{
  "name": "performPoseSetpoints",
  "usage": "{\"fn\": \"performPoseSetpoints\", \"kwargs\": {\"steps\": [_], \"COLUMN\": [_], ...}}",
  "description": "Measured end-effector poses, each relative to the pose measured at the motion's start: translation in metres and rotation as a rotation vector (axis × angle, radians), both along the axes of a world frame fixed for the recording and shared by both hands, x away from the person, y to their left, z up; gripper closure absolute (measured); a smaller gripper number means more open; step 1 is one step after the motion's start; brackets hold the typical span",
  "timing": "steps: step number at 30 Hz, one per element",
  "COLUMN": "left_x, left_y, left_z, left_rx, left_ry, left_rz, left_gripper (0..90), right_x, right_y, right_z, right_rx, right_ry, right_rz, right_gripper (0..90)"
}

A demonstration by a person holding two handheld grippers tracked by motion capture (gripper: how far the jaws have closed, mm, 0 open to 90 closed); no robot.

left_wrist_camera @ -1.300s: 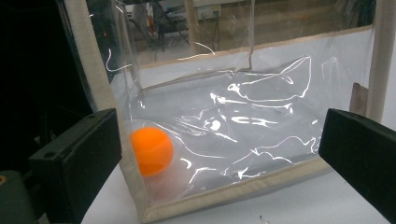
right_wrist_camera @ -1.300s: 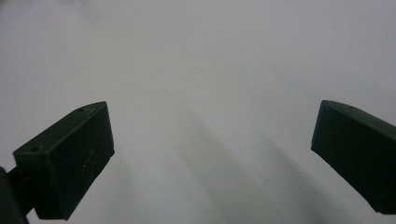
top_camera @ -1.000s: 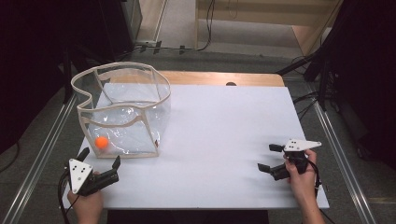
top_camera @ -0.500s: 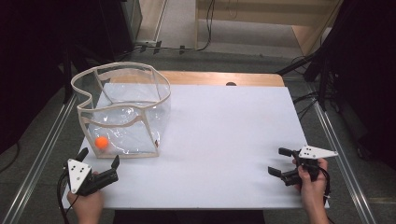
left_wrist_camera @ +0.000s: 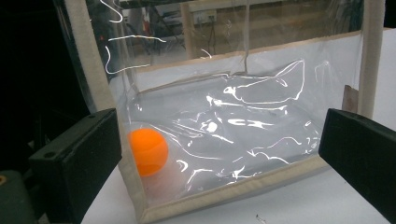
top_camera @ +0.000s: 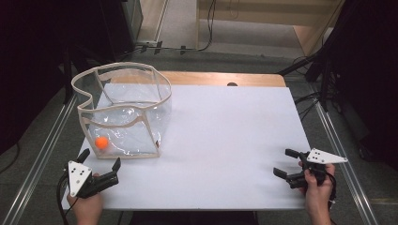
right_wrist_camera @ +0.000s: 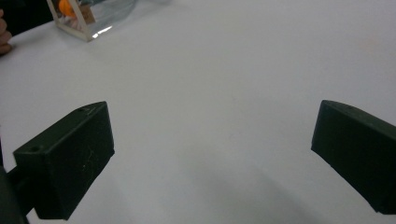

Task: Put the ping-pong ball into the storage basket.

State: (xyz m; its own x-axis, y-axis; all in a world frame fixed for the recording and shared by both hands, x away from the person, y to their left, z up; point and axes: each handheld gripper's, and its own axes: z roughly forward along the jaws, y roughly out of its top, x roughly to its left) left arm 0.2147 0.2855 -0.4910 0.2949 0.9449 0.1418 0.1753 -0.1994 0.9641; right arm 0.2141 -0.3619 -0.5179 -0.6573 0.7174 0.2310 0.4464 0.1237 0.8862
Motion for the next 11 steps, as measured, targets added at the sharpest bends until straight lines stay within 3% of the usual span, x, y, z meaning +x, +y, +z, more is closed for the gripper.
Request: {"fn": "performPoseSetpoints", "kwargs": {"steps": [4, 11], "left_x": [0.0013, 0.0010], "left_y": [0.0006, -0.0001], "left_z": [0.0002, 0.0001], "left_rx": [-0.006, 0.003], "left_ry": [0.002, 0.002], "left_rz": [-0.002, -0.005], "left_gripper": [0.0, 0.0], "right_x": [-0.0033, -0.0033], "right_y": [-0.0052, -0.0050], "right_z": [0.0005, -0.0027], "right_rx": [0.021, 0.030], "right_ry": [-0.026, -0.025], "right_rz": [-0.037, -0.066], "right_gripper": [0.0, 0.0]}}
